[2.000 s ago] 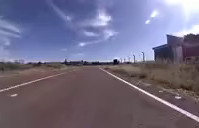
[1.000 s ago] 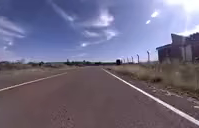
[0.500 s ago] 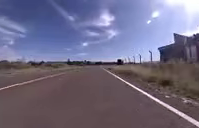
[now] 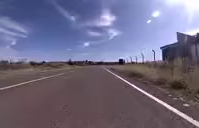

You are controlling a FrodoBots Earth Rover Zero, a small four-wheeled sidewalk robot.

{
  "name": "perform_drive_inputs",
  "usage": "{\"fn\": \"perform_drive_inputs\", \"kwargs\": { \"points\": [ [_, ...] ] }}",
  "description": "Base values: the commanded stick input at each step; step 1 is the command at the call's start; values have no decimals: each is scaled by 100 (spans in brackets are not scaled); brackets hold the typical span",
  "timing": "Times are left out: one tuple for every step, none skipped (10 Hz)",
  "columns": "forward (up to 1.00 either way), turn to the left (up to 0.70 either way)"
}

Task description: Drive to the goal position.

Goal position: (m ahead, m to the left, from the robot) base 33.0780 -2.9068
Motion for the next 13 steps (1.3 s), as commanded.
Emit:
{"fn": "perform_drive_inputs", "kwargs": {
  "points": [
    [100, 0],
    [100, 0],
    [100, 0],
    [100, 0],
    [100, 0],
    [100, 0],
    [100, 0],
    [100, 0],
    [100, 0],
    [100, 0],
    [100, 0],
    [100, 0],
    [100, 0]
  ]
}}
